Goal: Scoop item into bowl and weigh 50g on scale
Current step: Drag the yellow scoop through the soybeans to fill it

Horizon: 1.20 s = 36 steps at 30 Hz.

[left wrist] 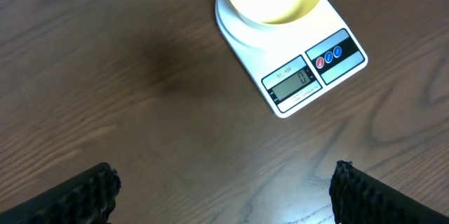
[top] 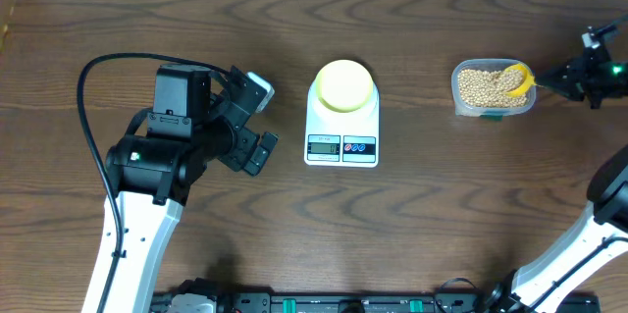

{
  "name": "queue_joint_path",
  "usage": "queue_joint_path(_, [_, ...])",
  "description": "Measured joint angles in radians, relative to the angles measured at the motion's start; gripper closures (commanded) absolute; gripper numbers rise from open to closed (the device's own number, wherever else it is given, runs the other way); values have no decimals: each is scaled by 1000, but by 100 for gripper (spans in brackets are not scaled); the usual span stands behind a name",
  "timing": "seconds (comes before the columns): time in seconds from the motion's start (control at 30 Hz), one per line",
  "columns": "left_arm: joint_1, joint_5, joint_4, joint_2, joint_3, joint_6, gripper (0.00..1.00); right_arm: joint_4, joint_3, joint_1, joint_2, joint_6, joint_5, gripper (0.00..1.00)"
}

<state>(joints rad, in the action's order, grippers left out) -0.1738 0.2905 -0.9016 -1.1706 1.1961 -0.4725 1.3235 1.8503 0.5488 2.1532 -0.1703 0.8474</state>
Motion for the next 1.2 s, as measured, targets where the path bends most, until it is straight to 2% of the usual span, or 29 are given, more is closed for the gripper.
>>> queue_joint_path(0.93, [0, 0, 0, 0, 0, 0, 2, 84, 0, 11, 0, -88, 126, 99])
queue_joint_path(1.2, [0, 0, 0, 0, 0, 0, 2, 120, 0, -66, 0, -140, 174, 99])
